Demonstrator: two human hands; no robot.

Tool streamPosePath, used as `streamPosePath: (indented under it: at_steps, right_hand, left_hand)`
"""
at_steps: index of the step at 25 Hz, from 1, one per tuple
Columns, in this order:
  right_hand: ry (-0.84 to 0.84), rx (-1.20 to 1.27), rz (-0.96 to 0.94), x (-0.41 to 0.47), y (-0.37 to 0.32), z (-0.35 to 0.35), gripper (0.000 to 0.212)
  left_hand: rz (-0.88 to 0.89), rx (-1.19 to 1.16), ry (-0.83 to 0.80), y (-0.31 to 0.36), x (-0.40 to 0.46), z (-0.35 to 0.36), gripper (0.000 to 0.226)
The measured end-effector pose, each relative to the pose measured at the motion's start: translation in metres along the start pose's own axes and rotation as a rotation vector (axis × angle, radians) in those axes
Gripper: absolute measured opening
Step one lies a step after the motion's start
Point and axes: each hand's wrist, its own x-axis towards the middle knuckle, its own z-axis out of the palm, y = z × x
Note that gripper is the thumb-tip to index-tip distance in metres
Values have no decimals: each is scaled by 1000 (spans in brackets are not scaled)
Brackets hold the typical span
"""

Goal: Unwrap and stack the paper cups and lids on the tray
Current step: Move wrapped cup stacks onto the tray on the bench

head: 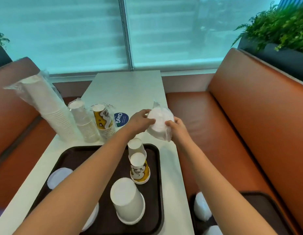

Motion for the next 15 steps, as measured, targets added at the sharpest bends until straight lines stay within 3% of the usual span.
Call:
streamPosePath:
  at_steps: [9, 15]
  right_hand:
    - [-43, -252, 150, 97, 55, 15, 38]
    - [-140, -541, 211, 127, 76, 47, 38]
  left_hand:
    - [-87, 162, -140, -55, 91, 7, 58]
    - [-63, 668, -156, -93, 116, 4, 61]
